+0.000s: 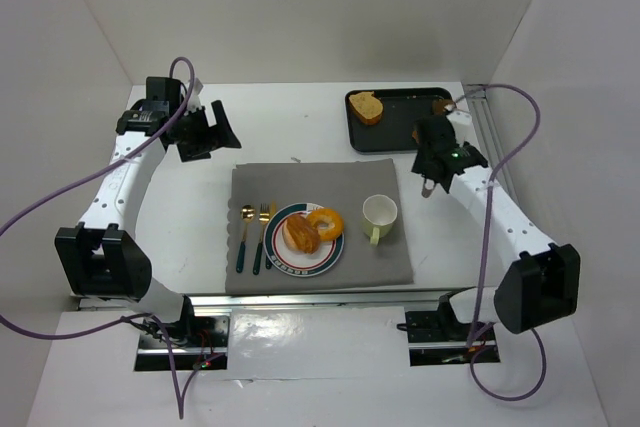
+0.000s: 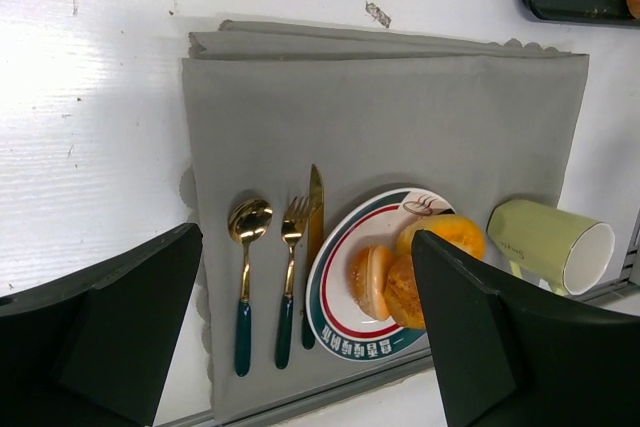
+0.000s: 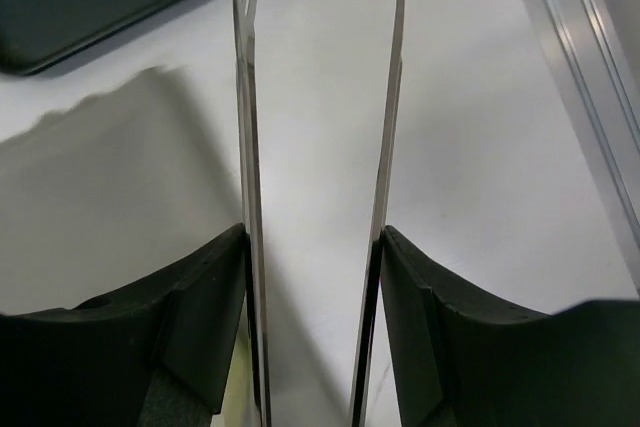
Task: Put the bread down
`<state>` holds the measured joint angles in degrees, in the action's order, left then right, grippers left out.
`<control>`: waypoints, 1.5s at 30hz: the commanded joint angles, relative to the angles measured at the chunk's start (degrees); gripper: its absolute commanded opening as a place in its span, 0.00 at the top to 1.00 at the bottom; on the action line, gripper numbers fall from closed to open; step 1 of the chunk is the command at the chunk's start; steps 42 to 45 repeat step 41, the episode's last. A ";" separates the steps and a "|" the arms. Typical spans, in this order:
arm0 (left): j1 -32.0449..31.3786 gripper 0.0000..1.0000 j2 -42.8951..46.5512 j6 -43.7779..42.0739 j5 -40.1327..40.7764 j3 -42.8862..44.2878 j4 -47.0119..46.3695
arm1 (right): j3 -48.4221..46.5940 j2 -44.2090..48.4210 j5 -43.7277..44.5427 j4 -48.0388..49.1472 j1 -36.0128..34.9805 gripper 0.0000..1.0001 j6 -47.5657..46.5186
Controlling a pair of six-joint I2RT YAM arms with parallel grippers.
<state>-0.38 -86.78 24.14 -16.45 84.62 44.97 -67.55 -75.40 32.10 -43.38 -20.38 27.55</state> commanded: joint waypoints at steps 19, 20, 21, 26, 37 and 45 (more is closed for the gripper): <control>0.38 0.00 -1.81 -2.08 0.71 2.91 -0.41 | 15.96 -10.91 -9.77 29.58 21.26 0.18 -1.97; 0.38 0.00 -1.81 -2.08 0.71 2.92 -0.41 | 15.96 -10.91 -10.29 28.97 21.26 0.13 -1.97; 0.38 0.00 -1.81 -2.08 0.19 2.92 -0.41 | 15.44 -10.30 -10.91 28.26 21.26 0.09 -1.37; 0.38 0.00 -2.34 -1.55 -0.34 2.92 -0.41 | 9.38 -7.22 -9.08 21.51 21.26 0.00 -0.22; 0.38 0.00 -1.28 -1.55 -0.87 1.78 -0.41 | -0.65 -6.08 -7.14 13.84 17.48 0.00 -0.22; 0.38 0.00 -0.76 -1.55 -0.87 1.78 -0.41 | 1.45 -5.47 -7.14 14.55 16.95 0.00 -1.01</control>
